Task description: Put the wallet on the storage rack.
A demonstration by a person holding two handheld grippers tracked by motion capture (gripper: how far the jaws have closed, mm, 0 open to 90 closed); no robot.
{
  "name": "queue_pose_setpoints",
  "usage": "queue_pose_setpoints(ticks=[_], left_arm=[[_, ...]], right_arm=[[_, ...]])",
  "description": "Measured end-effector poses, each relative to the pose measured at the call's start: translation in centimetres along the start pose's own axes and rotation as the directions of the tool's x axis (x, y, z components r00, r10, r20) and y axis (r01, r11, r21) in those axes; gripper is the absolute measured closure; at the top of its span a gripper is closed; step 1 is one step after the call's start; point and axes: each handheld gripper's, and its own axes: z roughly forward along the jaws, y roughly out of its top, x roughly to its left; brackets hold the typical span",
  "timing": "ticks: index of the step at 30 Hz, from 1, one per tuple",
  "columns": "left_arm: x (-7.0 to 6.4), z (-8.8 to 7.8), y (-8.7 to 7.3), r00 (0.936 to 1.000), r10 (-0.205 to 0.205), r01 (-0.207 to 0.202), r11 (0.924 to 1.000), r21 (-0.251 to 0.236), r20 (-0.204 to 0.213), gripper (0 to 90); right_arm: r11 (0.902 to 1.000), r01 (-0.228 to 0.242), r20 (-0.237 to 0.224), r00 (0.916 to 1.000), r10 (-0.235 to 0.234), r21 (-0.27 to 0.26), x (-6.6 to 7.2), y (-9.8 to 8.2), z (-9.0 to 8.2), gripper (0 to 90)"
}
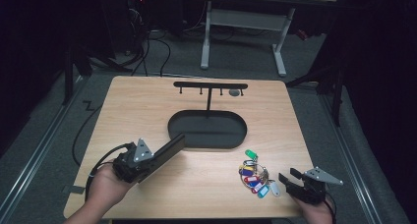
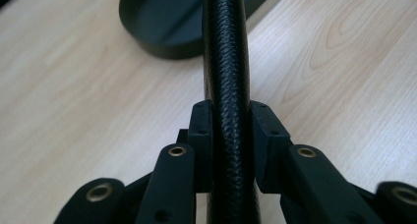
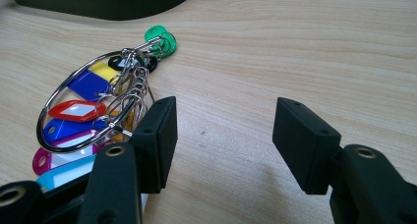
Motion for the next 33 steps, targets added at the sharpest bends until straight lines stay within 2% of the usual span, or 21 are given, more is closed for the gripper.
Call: queue_pose_setpoints(ticks=[1,2,4,9,11,16,21,22,23,24,25,26,27,28,30,32,33], left_arm=[[0.0,0.0,0.0,1.0,0.0,0.0,1.0,0.0,0.0,73.9],[-0.2,-0.1,0.4,0.9992,0.039,-0.039,0.9986,-0.035,-0.002,73.9],[-0.3,0.0,0.9,0.9989,0.047,-0.047,0.9981,-0.04,-0.001,73.9],[-0.5,0.4,2.2,0.9941,0.105,-0.106,0.9925,-0.061,-0.026,73.9],[-0.5,0.5,2.4,0.9937,0.109,-0.111,0.9918,-0.064,-0.025,73.9],[-0.3,0.6,4.1,0.9838,0.171,-0.175,0.9811,-0.083,-0.053,73.9],[0.0,0.9,5.5,0.9722,0.217,-0.225,0.9696,-0.096,-0.089,74.0],[0.0,0.9,5.5,0.9722,0.217,-0.225,0.9696,-0.096,-0.089,73.9],[-0.1,1.1,5.9,0.9664,0.237,-0.246,0.9645,-0.095,-0.099,73.9],[-0.1,1.5,6.4,0.9579,0.267,-0.277,0.9566,-0.092,-0.107,74.0],[-0.1,1.5,6.4,0.9579,0.267,-0.277,0.9566,-0.092,-0.107,73.9],[-0.1,2.0,6.9,0.9494,0.294,-0.304,0.9486,-0.087,-0.11,73.9],[-0.1,2.0,6.9,0.9494,0.294,-0.304,0.9486,-0.087,-0.11,73.9],[0.0,2.5,7.3,0.9406,0.324,-0.334,0.9375,-0.099,-0.101,74.0],[0.0,2.8,7.5,0.9391,0.33,-0.339,0.9356,-0.099,-0.095,73.9],[0.1,3.7,8.2,0.9322,0.348,-0.357,0.9303,-0.085,-0.099,73.9],[0.1,3.7,8.2,0.9322,0.348,-0.357,0.9303,-0.085,-0.099,74.0]], right_arm=[[1.0,0.001,0.0,1.0,-0.001,0.0,0.0,0.0,-0.1,42.9],[1.0,0.003,0.001,1.0,-0.003,-0.001,0.1,0.0,-0.1,43.0],[1.0,-0.001,0.001,1.0,0.001,-0.002,0.1,-0.1,-0.2,43.0],[1.0,-0.002,0.002,1.0,0.002,-0.004,0.0,-0.3,-0.4,43.3],[1.0,-0.003,0.004,1.0,0.003,-0.003,0.0,-0.3,-0.5,43.3],[1.0,0.006,0.005,1.0,-0.006,-0.002,-0.1,-0.6,-0.7,43.3],[1.0,0.0,0.009,1.0,0.0,-0.005,-0.2,-0.8,-1.0,43.4],[1.0,0.0,0.009,1.0,0.0,-0.005,-0.2,-0.8,-1.0,43.4],[1.0,0.0,0.009,1.0,0.0,-0.006,-0.2,-0.8,-1.1,43.5],[1.0,-0.001,0.01,1.0,0.001,-0.007,-0.2,-0.8,-1.2,43.5],[1.0,-0.001,0.01,1.0,0.001,-0.007,-0.2,-0.8,-1.2,43.5],[1.0,0.0,0.01,1.0,0.0,-0.008,-0.2,-0.8,-1.2,43.5],[1.0,0.0,0.01,1.0,0.0,-0.008,-0.2,-0.8,-1.2,43.5],[1.0,0.004,0.008,1.0,-0.004,-0.009,-0.2,-0.7,-1.2,43.5],[1.0,0.006,0.007,1.0,-0.005,-0.007,-0.2,-0.7,-1.1,43.5],[1.0,0.005,0.005,1.0,-0.005,-0.002,-0.2,-0.8,-1.0,43.5],[1.0,0.005,0.005,1.0,-0.005,-0.002,-0.2,-0.8,-1.0,43.5]])
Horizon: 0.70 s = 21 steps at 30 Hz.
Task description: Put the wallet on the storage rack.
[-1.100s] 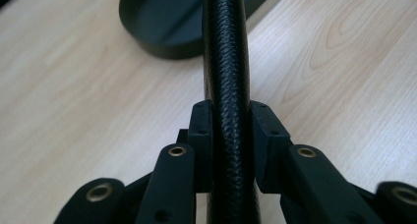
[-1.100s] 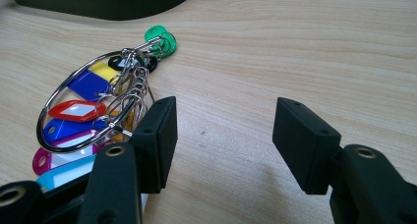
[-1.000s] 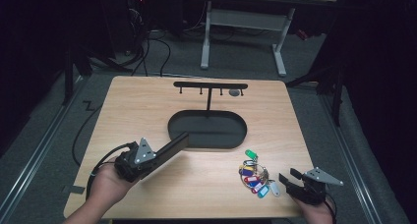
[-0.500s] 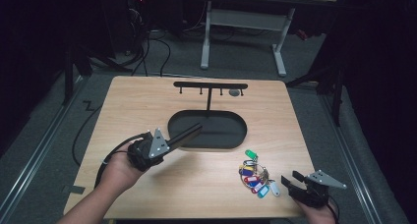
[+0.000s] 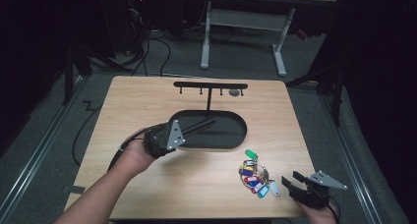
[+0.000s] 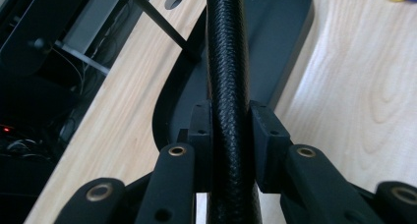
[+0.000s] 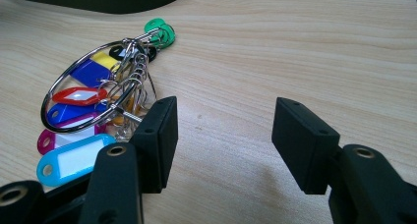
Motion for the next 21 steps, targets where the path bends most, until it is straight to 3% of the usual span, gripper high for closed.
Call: queue_pose_setpoints(ticks=[3,9,16,21], left_arm=[[0.3,1.2,0.9,0.9996,0.029,-0.029,0.9996,0.001,0.001,74.0],[1.0,3.5,2.1,0.9991,0.042,-0.042,0.9991,0.009,-0.001,74.0],[1.6,6.1,2.9,0.9992,0.04,-0.039,0.9991,-0.016,0.01,74.1],[2.0,8.6,3.9,0.9961,0.087,-0.087,0.9962,0.002,0.013,74.1]], right_arm=[[1.0,-0.003,-0.001,1.0,0.003,-0.008,0.0,0.1,-0.1,43.5],[0.9999,-0.009,-0.003,1.0,0.009,-0.012,0.0,0.1,-0.2,43.6],[0.9999,-0.01,-0.009,0.9999,0.01,-0.014,0.1,0.1,-0.2,43.6],[0.9997,-0.019,-0.01,0.9998,0.019,-0.018,0.0,-0.1,-0.4,43.7]])
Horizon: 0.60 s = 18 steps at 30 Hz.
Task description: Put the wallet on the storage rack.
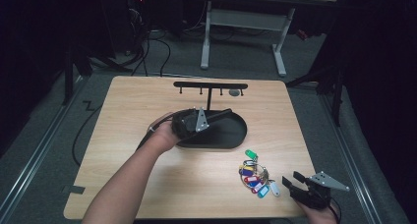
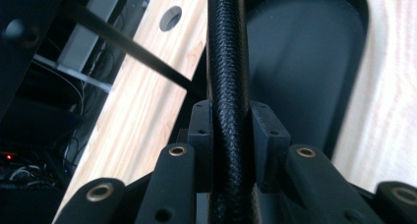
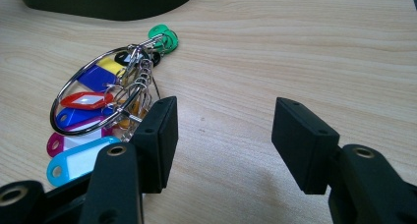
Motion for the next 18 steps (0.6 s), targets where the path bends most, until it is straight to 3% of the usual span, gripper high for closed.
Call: queue_pose_setpoints(ticks=[3,8,11,18], left_arm=[[0.4,0.9,0.5,0.9999,-0.009,0.009,1.0,0.004,0.009,74.1],[0.9,1.9,1.0,0.9997,0.017,-0.018,0.9998,0.013,0.016,74.1],[1.2,2.5,1.0,0.9997,0.002,-0.003,0.9997,0.025,0.025,74.1],[1.1,3.2,0.5,0.9995,0.013,-0.014,0.9995,0.03,0.028,74.1]], right_arm=[[1.0,0.002,-0.003,1.0,-0.002,-0.002,-0.2,0.0,0.1,43.7],[1.0,-0.009,-0.008,0.9999,0.009,0.0,-0.2,-0.1,0.1,43.7],[0.9999,-0.014,-0.01,0.9999,0.014,-0.004,-0.3,-0.2,0.0,43.8],[0.9981,-0.062,-0.01,0.998,0.062,-0.005,-0.8,-0.5,0.0,43.8]])
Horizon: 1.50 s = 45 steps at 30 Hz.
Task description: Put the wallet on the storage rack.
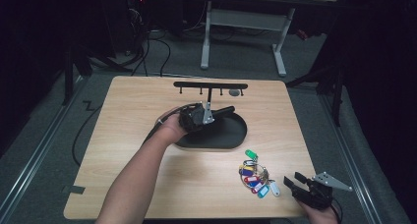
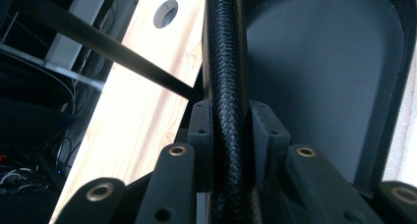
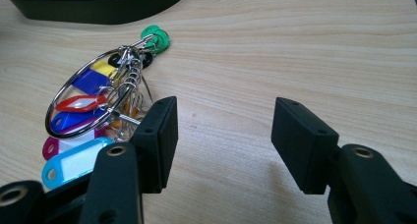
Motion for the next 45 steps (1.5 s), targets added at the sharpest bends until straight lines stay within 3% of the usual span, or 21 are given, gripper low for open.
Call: queue_pose_setpoints(ticks=[10,20,23,31,37,42,45], left_arm=[[-0.5,-0.2,-0.1,0.9998,0.02,-0.02,0.9994,-0.03,0.004,74.1],[0.3,0.9,-1.4,0.9999,-0.003,0.004,0.9985,-0.055,0.014,74.1],[0.1,1.0,-1.7,0.9993,0.027,-0.026,0.999,-0.036,0.024,74.0],[-0.6,1.0,-2.2,0.9986,0.041,-0.041,0.9991,-0.009,0.035,73.5],[-1.1,1.2,-2.4,0.9985,0.013,-0.013,0.9999,0.001,0.052,71.6],[-1.9,1.6,-3.1,0.9943,-0.045,0.042,0.9985,0.036,0.097,62.3],[-2.2,1.7,-3.6,0.9929,-0.055,0.051,0.9979,0.04,0.105,58.0]], right_arm=[[0.9998,-0.004,0.011,0.9999,0.004,-0.018,0.0,0.1,-0.4,44.3],[0.9999,-0.008,0.006,0.9999,0.008,-0.014,-0.3,0.0,-0.3,44.4],[0.9999,-0.008,0.005,1.0,0.008,-0.011,-0.2,0.0,-0.2,44.4],[1.0,0.0,0.002,1.0,0.0,-0.009,-0.1,0.1,-0.2,44.3],[1.0,-0.001,0.002,1.0,0.001,-0.004,0.0,0.1,-0.1,44.3],[0.9999,0.013,0.0,0.9999,-0.013,0.0,0.1,0.2,0.0,44.2],[0.9998,0.015,-0.002,0.9999,-0.015,0.008,0.1,0.1,0.1,44.2]])
